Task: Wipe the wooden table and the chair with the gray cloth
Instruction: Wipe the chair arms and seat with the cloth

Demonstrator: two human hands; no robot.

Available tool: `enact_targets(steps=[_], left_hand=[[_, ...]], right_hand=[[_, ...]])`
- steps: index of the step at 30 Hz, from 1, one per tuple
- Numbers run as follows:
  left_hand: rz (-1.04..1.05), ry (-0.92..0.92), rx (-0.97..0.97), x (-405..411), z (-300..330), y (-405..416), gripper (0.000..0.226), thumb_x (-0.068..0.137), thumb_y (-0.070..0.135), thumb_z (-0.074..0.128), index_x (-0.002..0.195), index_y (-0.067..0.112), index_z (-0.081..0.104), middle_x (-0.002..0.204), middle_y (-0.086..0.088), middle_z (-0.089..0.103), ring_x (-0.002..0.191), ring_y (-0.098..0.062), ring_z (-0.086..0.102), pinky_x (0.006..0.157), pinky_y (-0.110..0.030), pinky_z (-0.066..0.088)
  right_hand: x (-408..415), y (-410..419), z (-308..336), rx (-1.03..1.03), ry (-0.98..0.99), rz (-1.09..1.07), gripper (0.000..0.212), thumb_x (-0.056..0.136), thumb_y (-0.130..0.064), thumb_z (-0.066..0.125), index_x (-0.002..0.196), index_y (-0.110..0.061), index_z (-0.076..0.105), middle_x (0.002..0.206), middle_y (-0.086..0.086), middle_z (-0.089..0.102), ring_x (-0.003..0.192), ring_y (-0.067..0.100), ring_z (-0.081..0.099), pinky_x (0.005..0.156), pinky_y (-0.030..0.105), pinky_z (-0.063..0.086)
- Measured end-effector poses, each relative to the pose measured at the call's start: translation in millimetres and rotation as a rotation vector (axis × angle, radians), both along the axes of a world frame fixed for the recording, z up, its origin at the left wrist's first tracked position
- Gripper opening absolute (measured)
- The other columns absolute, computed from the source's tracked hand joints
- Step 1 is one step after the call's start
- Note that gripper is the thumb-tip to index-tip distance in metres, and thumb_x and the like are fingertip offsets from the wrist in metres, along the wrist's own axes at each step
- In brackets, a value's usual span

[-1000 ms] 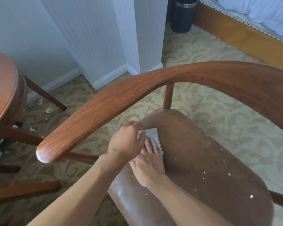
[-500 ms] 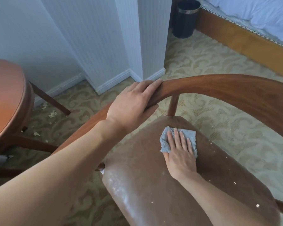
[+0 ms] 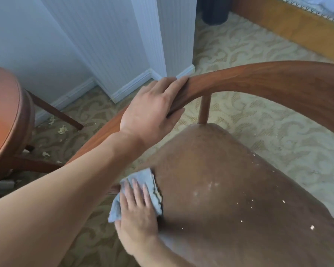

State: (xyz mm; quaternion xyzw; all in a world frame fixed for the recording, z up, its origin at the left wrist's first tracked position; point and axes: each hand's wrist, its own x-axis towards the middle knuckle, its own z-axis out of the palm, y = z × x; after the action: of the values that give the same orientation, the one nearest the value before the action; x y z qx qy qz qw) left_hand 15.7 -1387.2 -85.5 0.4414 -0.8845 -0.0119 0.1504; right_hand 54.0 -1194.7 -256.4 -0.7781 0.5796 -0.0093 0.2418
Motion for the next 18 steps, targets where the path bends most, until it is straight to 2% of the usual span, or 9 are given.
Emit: enact_targets(steps=[2, 5, 7, 9, 12, 14, 16, 18], left_hand=[[0.012, -0.009, -0.003, -1, 1, 1, 0.065, 0.092, 0.038, 0.063, 0.150, 0.021, 0.039, 0.137, 0.001, 0.055, 0.112, -0.025, 0.056, 0.095, -0.036, 0.042], [0.012, -0.001, 0.005, -1, 0, 1, 0.065, 0.092, 0.039, 0.062, 0.150, 0.020, 0.040, 0.137, -0.001, 0.056, 0.112, -0.027, 0.057, 0.095, -0.039, 0.044], [0.019, 0.018, 0.004, 0, -1, 0, 0.065, 0.091, 0.038, 0.063, 0.149, 0.020, 0.041, 0.136, 0.000, 0.056, 0.112, -0.027, 0.057, 0.095, -0.038, 0.043], [0.017, 0.027, 0.003, 1, -2, 0, 0.064, 0.091, 0.038, 0.062, 0.150, 0.021, 0.041, 0.136, 0.000, 0.056, 0.113, -0.027, 0.056, 0.095, -0.037, 0.043], [-0.008, 0.035, -0.004, 1, -3, -1, 0.064, 0.093, 0.038, 0.060, 0.151, 0.020, 0.039, 0.136, -0.001, 0.056, 0.115, -0.027, 0.056, 0.097, -0.036, 0.041], [-0.015, 0.052, -0.005, 1, -3, -2, 0.064, 0.093, 0.037, 0.058, 0.151, 0.020, 0.039, 0.137, -0.002, 0.056, 0.116, -0.027, 0.055, 0.098, -0.036, 0.040], [-0.008, 0.060, -0.010, 1, -4, -2, 0.065, 0.092, 0.037, 0.057, 0.151, 0.020, 0.038, 0.138, -0.003, 0.055, 0.116, -0.027, 0.055, 0.098, -0.037, 0.040], [-0.004, 0.057, -0.007, 0, -4, -3, 0.066, 0.092, 0.036, 0.057, 0.152, 0.021, 0.036, 0.139, -0.003, 0.055, 0.117, -0.028, 0.055, 0.097, -0.038, 0.041]], right_hand=[[-1, 7, -4, -0.011, 0.027, 0.046, 0.082, 0.093, -0.047, 0.054, 0.161, -0.011, 0.023, 0.171, 0.006, 0.012, 0.158, 0.027, 0.004, 0.127, 0.049, 0.004], [-51, -26, -8, -0.062, 0.113, 0.175, 0.077, 0.102, -0.046, 0.041, 0.163, -0.020, 0.003, 0.172, 0.002, -0.002, 0.158, 0.024, -0.006, 0.128, 0.045, -0.003], [-96, -60, -14, -0.130, 0.224, 0.103, 0.073, 0.104, -0.046, 0.032, 0.162, -0.020, -0.004, 0.171, 0.004, -0.005, 0.158, 0.027, -0.005, 0.127, 0.046, -0.002], [-150, -96, -16, -0.155, 0.296, -0.051, 0.070, 0.103, -0.045, 0.030, 0.163, -0.020, 0.001, 0.172, 0.005, 0.003, 0.158, 0.029, 0.004, 0.126, 0.047, 0.004], [-219, -127, -15, -0.088, 0.342, -0.230, 0.069, 0.102, -0.050, 0.015, 0.163, -0.025, -0.003, 0.172, -0.001, 0.002, 0.158, 0.025, 0.003, 0.128, 0.047, 0.004], [-223, -128, -13, -0.019, 0.325, -0.291, 0.068, 0.102, -0.051, 0.012, 0.162, -0.028, -0.007, 0.172, -0.005, -0.004, 0.158, 0.022, -0.006, 0.128, 0.046, -0.002], [-187, -121, -11, -0.019, 0.250, -0.404, 0.067, 0.102, -0.050, 0.011, 0.162, -0.029, -0.007, 0.171, -0.002, -0.009, 0.158, 0.025, -0.010, 0.127, 0.047, -0.006], [-131, -99, -7, -0.014, 0.148, -0.353, 0.066, 0.103, -0.048, 0.017, 0.163, -0.026, -0.001, 0.171, 0.002, -0.007, 0.157, 0.030, -0.010, 0.126, 0.048, -0.010]])
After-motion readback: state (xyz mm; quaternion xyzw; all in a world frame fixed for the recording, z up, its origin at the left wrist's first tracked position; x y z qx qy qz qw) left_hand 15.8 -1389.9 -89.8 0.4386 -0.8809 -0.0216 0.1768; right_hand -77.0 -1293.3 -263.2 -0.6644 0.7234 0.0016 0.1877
